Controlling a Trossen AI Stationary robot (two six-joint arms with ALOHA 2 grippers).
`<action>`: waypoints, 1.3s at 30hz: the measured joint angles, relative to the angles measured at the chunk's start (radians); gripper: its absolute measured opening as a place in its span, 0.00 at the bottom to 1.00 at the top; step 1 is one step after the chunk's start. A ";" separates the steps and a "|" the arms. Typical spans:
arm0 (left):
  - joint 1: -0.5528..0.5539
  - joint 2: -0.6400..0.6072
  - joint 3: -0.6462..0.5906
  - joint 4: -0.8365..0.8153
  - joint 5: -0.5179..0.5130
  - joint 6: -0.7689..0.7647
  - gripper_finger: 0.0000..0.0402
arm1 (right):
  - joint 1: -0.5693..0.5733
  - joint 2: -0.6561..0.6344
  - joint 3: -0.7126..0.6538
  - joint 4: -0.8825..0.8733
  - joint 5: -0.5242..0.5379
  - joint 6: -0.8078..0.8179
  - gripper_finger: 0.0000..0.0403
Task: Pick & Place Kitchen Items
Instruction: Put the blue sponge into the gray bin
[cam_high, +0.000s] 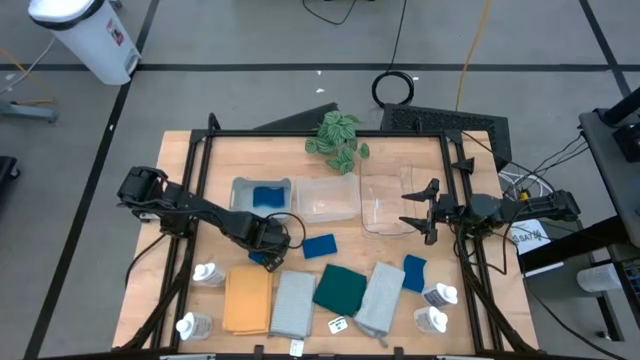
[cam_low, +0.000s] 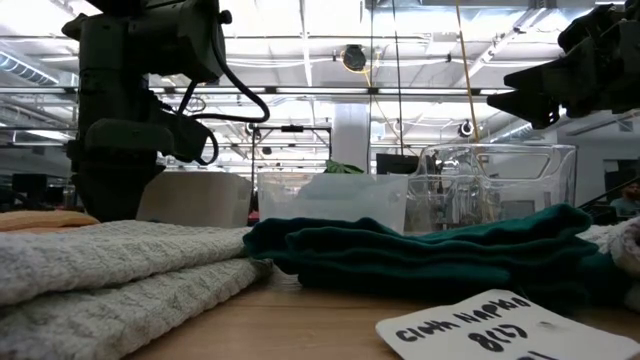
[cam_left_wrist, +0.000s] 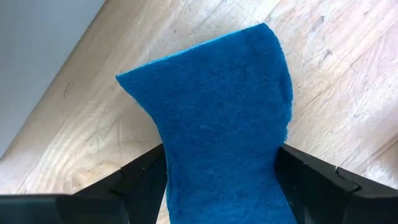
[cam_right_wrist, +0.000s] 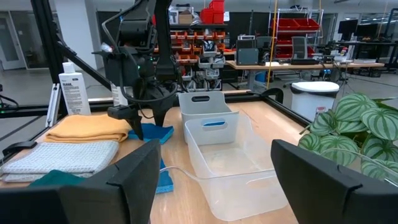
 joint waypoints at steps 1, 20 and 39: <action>0.000 0.000 0.000 0.001 -0.005 0.000 0.70 | 0.000 0.000 0.000 0.000 0.000 0.000 0.69; 0.014 -0.013 0.017 -0.004 0.030 0.093 0.45 | 0.000 0.000 0.000 0.000 0.000 0.000 0.69; 0.052 -0.204 0.288 -0.312 -0.069 0.430 0.42 | 0.000 0.000 0.000 0.000 0.000 0.000 0.69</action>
